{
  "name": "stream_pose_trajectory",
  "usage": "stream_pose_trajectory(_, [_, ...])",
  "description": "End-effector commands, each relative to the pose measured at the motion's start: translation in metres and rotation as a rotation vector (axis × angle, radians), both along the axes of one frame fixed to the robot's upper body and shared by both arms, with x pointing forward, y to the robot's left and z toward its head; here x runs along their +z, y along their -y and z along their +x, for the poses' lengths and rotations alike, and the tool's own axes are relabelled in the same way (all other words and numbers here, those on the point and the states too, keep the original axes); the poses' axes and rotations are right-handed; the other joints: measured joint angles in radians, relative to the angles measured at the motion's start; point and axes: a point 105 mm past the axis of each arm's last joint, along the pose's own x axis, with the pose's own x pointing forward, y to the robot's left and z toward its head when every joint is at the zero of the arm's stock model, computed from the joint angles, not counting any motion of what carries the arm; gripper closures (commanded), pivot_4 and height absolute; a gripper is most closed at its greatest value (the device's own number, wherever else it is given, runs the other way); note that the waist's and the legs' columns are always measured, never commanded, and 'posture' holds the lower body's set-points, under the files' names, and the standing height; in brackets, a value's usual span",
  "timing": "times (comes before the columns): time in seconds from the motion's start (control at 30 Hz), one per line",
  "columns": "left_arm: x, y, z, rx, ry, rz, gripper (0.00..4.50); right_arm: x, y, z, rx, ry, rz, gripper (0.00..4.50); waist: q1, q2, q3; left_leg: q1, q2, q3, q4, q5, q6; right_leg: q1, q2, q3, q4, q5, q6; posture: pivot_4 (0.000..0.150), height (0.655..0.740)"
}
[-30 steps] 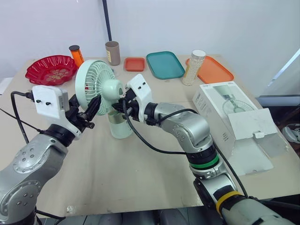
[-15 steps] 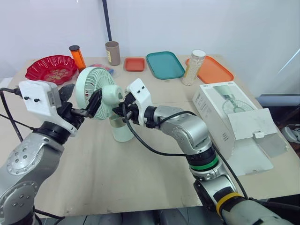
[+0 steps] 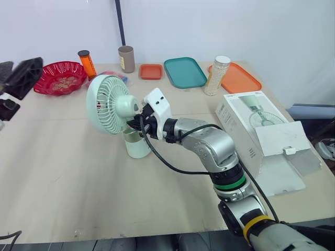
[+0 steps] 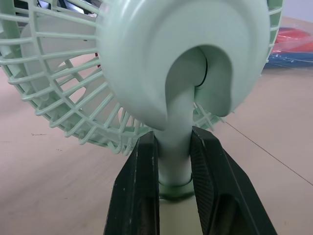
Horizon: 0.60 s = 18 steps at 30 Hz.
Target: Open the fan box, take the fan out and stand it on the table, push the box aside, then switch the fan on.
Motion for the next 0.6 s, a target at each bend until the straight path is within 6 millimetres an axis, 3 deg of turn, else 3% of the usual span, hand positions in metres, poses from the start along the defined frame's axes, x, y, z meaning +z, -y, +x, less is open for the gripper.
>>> stream_pose_trajectory(0.03, [-0.012,-0.007,-0.004,-0.027,-0.062,0.083,0.0,0.024,0.0,-0.003,0.019,0.061,0.079,4.18,-0.001,0.0,0.0,0.0,0.0,0.0,0.0,0.0,0.0,0.0,0.0,0.0,0.0,0.0,0.0,0.15,0.74])
stream_pose_trajectory(0.2, [-0.077,-0.006,0.001,-0.159,-0.275,0.335,0.0,0.037,0.006,-0.018,0.107,0.106,0.163,4.18,-0.002,0.001,0.001,0.0,0.0,0.002,-0.008,0.005,-0.009,-0.006,0.0,0.002,0.001,0.001,-0.001,0.15,0.74])
stream_pose_trajectory(0.3, [-0.1,-0.006,0.002,-0.236,-0.323,0.402,0.0,0.034,0.01,-0.032,0.179,0.17,0.171,4.18,0.001,0.001,0.001,-0.001,0.0,0.002,-0.012,0.007,-0.013,-0.008,0.0,0.002,0.0,0.001,-0.001,0.15,0.74])
stream_pose_trajectory(0.47, [-0.119,-0.012,0.011,-0.314,-0.366,0.501,0.0,0.032,0.013,-0.043,0.224,0.216,0.197,4.18,-0.003,0.001,0.001,-0.002,0.001,0.003,-0.012,0.008,-0.013,-0.009,0.0,0.002,0.001,0.001,-0.002,0.15,0.74])
stream_pose_trajectory(0.6, [-0.131,0.003,0.018,-0.436,-0.366,0.619,0.0,0.026,0.016,-0.055,0.302,0.31,0.166,4.18,-0.005,0.001,0.001,-0.002,0.001,0.003,-0.012,0.008,-0.013,-0.01,0.001,0.002,0.001,0.002,-0.003,0.15,0.74])
